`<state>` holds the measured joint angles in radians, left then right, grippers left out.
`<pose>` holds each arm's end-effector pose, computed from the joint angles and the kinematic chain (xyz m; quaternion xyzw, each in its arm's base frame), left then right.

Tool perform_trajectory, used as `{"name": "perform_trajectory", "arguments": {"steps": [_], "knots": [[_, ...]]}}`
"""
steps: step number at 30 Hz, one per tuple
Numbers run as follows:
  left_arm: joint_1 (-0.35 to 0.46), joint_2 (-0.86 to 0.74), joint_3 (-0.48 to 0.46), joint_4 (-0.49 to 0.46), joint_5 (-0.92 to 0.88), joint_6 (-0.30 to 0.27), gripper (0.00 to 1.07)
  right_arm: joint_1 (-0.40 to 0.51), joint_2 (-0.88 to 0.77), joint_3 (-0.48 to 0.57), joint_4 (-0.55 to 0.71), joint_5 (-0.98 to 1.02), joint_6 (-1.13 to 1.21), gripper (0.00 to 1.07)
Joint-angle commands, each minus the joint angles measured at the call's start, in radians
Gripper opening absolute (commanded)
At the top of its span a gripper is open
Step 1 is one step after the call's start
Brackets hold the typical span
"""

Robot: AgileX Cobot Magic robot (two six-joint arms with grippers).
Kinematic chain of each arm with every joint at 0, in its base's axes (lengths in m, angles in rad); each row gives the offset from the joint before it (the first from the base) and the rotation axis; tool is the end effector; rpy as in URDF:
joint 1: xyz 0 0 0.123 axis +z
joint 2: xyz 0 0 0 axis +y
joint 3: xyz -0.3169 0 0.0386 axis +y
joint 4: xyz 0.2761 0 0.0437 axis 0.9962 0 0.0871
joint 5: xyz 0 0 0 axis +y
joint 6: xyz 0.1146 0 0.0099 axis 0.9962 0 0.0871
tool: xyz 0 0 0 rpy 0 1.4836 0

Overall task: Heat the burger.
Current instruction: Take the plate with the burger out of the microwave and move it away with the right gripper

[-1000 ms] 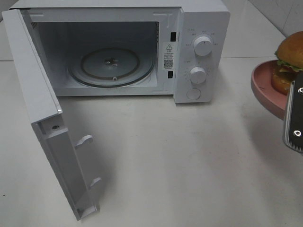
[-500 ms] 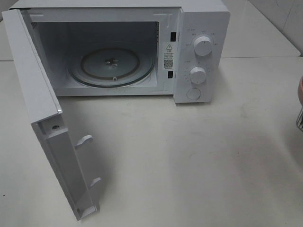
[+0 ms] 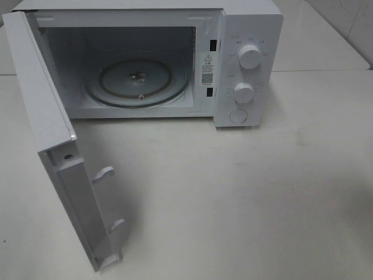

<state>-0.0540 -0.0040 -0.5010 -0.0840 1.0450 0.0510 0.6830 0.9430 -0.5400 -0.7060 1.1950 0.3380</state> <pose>0.0062 -0.0087 0.2820 0.0458 0.8458 -0.0428 0.5298 0.1454 0.0288 0.2436 -0.2764 0.9039 -0.2700 0.1835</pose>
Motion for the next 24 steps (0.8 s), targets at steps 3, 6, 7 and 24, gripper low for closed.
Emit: {"name": "perform_trajectory", "arguments": {"steps": [3,6,7,24], "knots": [[0.001,-0.021,0.004,-0.001,-0.008,-0.007,0.97,-0.005,0.068,-0.005,-0.079,0.046,0.092,0.02],[0.001,-0.021,0.004,-0.001,-0.008,-0.007,0.97,-0.005,0.11,-0.005,-0.08,0.046,0.135,0.02],[0.001,-0.021,0.004,-0.001,-0.008,-0.007,0.97,-0.005,0.149,-0.005,-0.089,0.046,0.185,0.02],[0.001,-0.021,0.004,-0.001,-0.008,-0.007,0.97,-0.008,0.471,-0.05,-0.112,-0.06,0.556,0.02]]}}
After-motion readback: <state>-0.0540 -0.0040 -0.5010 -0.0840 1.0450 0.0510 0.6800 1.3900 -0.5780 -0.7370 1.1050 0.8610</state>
